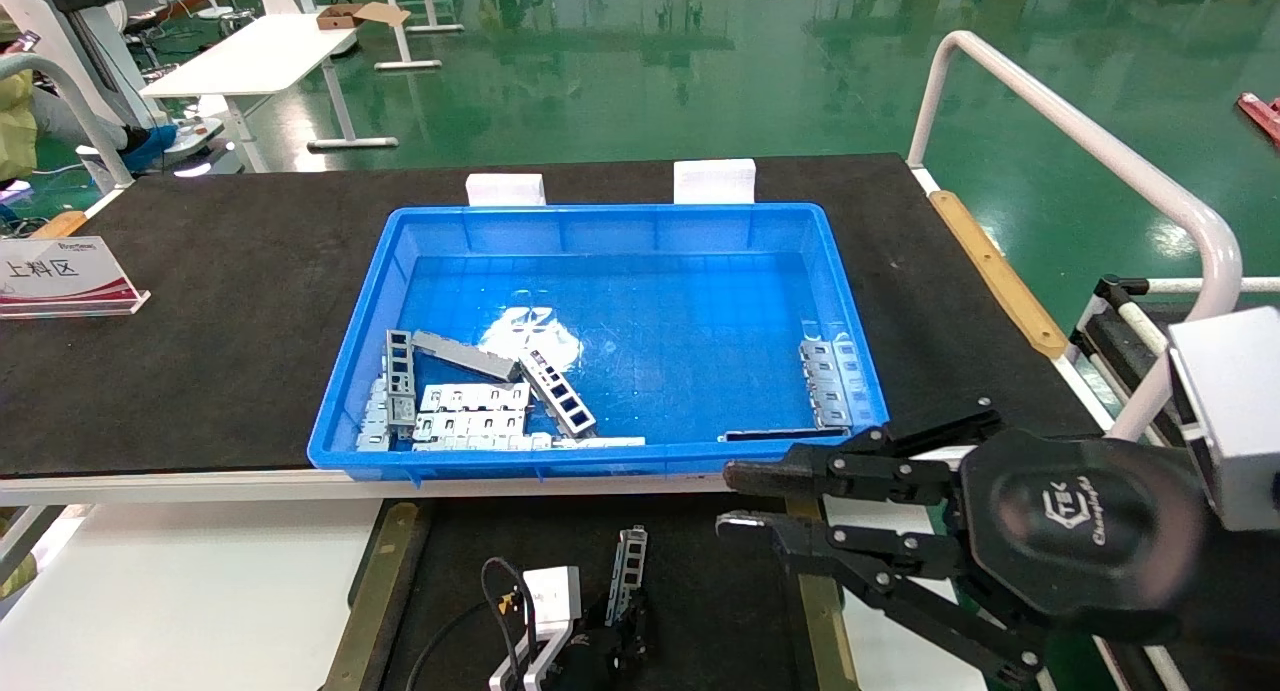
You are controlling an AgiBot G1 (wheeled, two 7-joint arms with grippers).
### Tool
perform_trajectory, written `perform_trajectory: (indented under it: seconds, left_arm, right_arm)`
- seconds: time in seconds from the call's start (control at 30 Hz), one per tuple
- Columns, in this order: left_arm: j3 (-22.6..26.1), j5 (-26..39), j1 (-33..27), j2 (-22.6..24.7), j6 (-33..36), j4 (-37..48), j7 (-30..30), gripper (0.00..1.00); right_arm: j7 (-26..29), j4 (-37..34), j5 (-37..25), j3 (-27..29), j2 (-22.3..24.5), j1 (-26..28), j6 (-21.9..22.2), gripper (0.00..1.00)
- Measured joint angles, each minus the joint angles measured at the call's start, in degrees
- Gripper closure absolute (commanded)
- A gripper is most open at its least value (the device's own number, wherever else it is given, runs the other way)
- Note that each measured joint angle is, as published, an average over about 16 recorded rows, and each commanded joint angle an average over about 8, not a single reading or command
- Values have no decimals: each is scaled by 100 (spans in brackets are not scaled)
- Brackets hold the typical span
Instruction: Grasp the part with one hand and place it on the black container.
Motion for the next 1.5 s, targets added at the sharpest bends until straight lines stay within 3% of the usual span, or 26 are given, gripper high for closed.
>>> perform_trajectory:
  seconds: [0.37,0.83,1.23,1.5]
  left_arm:
    - [93,194,53,-292,189,-335,23,0]
    - [160,767,162,-1329,1190,-1197,260,0]
    - [-539,1552,242,-2106,3078,-1428,740,0]
    - [-1396,1428,419,-2543,4761,-1439,1438,0]
  right_arm:
    - [-1,0,1,-1,1,0,1,0]
    - [-2,0,2,-3,1,1,1,0]
    - [-2,0,3,-5,2,1,2,0]
    - [-3,0,4,-6,2,1,2,0]
